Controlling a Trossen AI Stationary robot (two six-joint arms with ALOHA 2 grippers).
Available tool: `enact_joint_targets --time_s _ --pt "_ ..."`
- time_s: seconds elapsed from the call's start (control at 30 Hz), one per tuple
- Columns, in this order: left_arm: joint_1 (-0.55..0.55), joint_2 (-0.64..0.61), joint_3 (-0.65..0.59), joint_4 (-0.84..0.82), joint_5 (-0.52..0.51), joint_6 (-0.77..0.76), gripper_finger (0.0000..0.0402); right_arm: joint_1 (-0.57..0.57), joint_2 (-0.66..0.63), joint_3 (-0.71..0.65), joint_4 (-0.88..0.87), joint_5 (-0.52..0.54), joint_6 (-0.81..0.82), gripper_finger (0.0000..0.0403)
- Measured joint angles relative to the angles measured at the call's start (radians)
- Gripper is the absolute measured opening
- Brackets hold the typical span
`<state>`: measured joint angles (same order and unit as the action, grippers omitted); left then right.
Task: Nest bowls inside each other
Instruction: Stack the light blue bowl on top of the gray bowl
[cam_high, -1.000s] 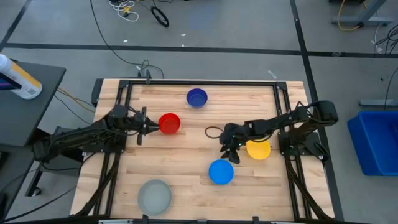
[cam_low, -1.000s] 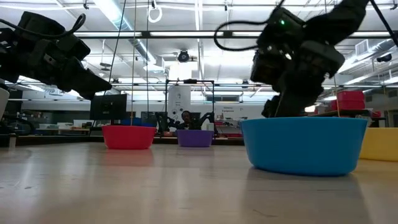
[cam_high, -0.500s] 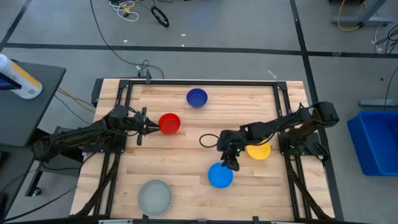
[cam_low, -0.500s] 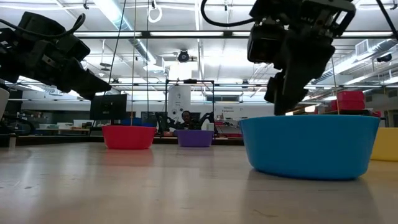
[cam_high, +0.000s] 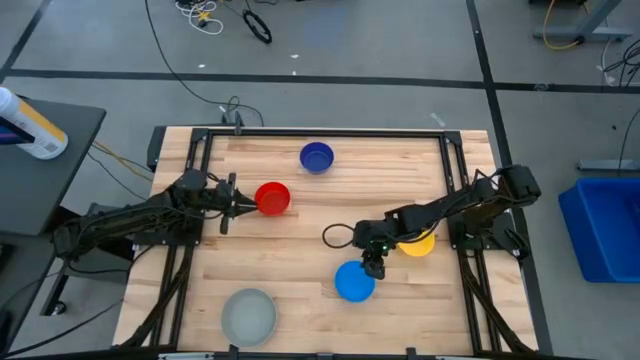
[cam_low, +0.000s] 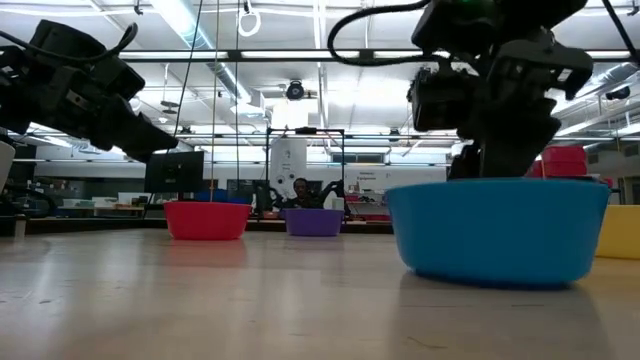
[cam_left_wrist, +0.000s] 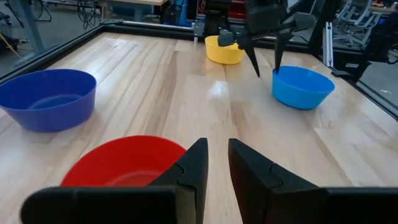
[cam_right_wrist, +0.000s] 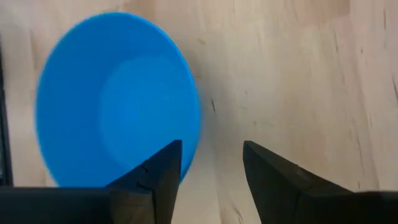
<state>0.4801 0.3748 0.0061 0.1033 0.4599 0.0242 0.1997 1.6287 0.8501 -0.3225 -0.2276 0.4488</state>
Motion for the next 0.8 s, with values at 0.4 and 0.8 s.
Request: enact_joint_targets --time_s 0.4,0.8 --pt "0.000 0.000 0.000 -0.008 -0.051 0.007 0.0071 0.058 0.023 0.000 0.069 0.016 -0.001 0.0017" --pt "0.000 0.000 0.000 0.003 -0.113 0.014 0.0071 0.085 0.023 0.035 0.468 0.251 -0.245 0.0003"
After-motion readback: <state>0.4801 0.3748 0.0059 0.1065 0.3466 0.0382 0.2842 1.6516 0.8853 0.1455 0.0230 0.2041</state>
